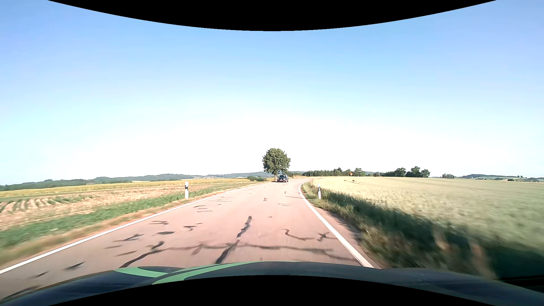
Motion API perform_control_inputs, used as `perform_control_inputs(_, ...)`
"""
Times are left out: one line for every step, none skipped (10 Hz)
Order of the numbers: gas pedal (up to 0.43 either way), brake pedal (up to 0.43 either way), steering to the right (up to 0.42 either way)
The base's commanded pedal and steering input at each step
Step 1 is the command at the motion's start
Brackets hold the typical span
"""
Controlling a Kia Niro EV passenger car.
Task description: Follow the waypoints while adhering to traffic rules and regulations
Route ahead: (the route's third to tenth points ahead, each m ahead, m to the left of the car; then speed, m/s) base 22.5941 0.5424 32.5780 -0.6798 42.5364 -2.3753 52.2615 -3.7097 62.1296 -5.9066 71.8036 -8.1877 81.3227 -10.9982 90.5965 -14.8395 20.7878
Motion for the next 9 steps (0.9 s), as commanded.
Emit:
perform_control_inputs(0.118, 0.000, 0.019)
perform_control_inputs(0.118, 0.000, 0.018)
perform_control_inputs(0.130, 0.000, 0.019)
perform_control_inputs(0.130, 0.000, 0.019)
perform_control_inputs(0.130, 0.000, 0.019)
perform_control_inputs(0.130, 0.000, 0.019)
perform_control_inputs(0.138, 0.000, 0.019)
perform_control_inputs(0.150, 0.000, 0.019)
perform_control_inputs(0.150, 0.000, 0.020)
